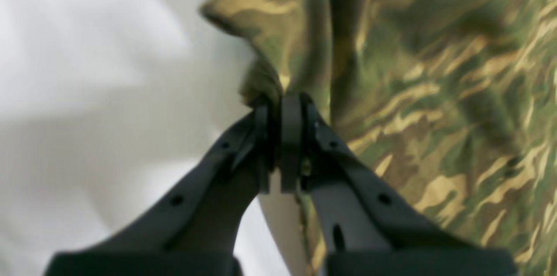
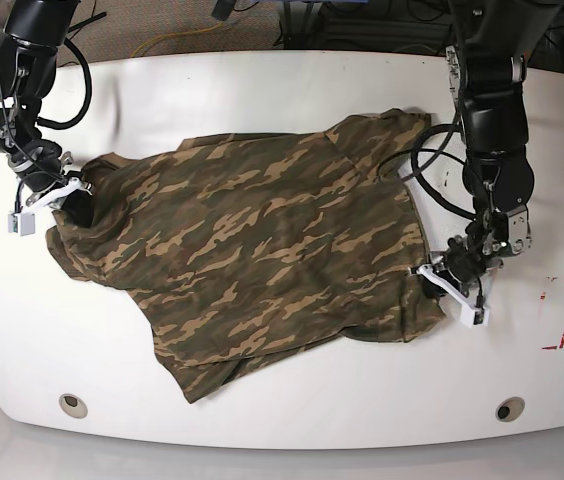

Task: Fold the T-shirt properly
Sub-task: 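Lift the shirt with both grippers and shake it out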

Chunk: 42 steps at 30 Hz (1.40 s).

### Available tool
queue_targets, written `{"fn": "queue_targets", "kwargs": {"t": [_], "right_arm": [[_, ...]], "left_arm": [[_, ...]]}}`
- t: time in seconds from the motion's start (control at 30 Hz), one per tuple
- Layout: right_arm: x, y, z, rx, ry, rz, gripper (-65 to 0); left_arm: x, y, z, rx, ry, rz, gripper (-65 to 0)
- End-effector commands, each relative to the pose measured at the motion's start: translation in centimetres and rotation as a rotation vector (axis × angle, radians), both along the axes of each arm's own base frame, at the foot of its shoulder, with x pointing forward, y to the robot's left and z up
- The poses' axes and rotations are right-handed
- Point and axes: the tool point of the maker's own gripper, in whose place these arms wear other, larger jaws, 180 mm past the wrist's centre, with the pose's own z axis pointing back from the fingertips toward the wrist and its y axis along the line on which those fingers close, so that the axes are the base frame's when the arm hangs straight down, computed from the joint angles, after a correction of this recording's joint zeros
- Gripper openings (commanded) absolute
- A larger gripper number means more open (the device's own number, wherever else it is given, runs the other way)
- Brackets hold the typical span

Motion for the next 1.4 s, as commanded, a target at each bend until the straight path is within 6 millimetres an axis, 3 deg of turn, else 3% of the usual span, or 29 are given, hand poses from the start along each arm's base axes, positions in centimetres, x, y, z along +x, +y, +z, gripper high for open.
{"fn": "queue_targets", "kwargs": {"t": [0.0, 0.27, 0.43, 0.57, 0.7, 0.87, 1.1, 1.23, 1.37], "right_arm": [[1.0, -0.7, 1.9, -0.022, -0.063, 0.003, -65.0], [2.0, -0.9, 3.1, -0.031, -0.095, 0.007, -65.0], [5.1, -1.4, 6.7, -0.052, -0.189, 0.012, -65.0], [7.7, -1.9, 10.5, -0.083, -0.276, 0.023, -65.0], [10.9, -0.5, 14.9, -0.136, -0.357, 0.098, -65.0], [13.8, -0.6, 20.0, -0.180, -0.444, 0.126, -65.0], [18.5, -0.5, 29.8, -0.224, -0.592, 0.143, -65.0], [20.0, 0.0, 35.3, -0.260, -0.665, 0.162, -65.0], [20.7, 0.7, 39.7, -0.283, -0.724, 0.172, -65.0]], "left_arm": [[1.4, 1.4, 4.6, 0.042, -0.128, 0.002, -65.0], [0.6, 4.5, 10.7, 0.195, -0.252, -0.015, -65.0], [-0.7, 6.1, 15.3, 0.249, -0.356, 0.020, -65.0], [-1.1, 5.3, 18.7, 0.294, -0.407, -0.002, -64.9], [-0.9, 4.8, 23.1, 0.341, -0.475, -0.006, -64.9], [-0.5, 5.5, 28.9, 0.433, -0.589, 0.030, -64.7], [-0.2, 7.6, 37.5, 0.512, -0.752, 0.100, -64.7], [-0.8, 8.7, 40.8, 0.553, -0.808, 0.131, -64.7], [-1.1, 9.4, 42.6, 0.568, -0.833, 0.149, -64.7]]}}
